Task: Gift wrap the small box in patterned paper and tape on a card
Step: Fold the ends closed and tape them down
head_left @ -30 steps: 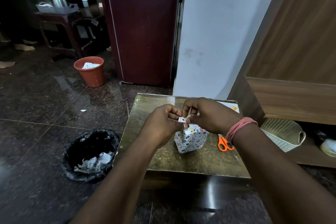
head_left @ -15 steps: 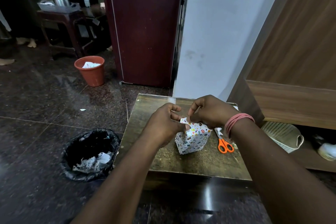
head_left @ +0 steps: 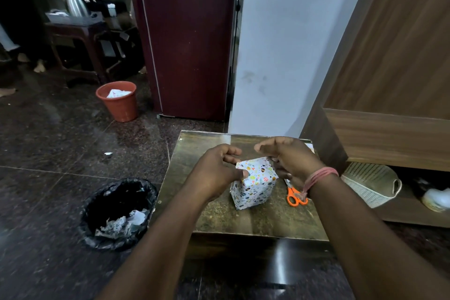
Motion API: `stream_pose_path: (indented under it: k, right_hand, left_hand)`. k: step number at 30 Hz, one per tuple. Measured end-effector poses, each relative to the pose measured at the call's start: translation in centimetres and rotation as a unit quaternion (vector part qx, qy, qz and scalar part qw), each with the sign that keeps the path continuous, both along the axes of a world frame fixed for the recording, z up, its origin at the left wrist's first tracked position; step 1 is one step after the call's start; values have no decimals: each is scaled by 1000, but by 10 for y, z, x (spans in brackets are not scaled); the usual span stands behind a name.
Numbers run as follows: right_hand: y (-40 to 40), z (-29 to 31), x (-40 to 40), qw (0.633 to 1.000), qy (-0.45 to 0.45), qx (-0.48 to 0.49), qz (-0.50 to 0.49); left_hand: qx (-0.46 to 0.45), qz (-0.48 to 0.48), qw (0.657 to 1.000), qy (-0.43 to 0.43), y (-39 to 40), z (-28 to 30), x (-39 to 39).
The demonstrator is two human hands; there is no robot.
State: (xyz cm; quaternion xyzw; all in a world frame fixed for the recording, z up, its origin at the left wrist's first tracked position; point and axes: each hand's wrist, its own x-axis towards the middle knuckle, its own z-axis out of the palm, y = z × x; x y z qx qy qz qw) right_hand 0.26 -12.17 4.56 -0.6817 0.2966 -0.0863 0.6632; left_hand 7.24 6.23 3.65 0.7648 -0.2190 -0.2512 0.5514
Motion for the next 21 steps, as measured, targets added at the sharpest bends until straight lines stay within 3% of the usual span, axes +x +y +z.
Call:
stream_pose_path:
  k: [2,6,9,15,21]
  right_hand:
    - [-8,-9,-18,997,-48,26,-49]
    - [-10,-31,-56,993,-34,-71,-89]
    - [2,-32,-66,990,-56,-114,-56]
    - [16,-30,-68,971,-54,-231,13]
    - [17,-27,-61,981,-46,-189,5]
  left_hand:
    - [-4,-11,1000,-15,-1,-1,-1]
    - [6,-23,997,-76,-10,-2,-9]
    - [63,-40,983,-167,-17,-9,-13]
    - [67,-44,970,-227,-18,-11,-19]
    - [67,-32,957,-282,-19,-11,-19]
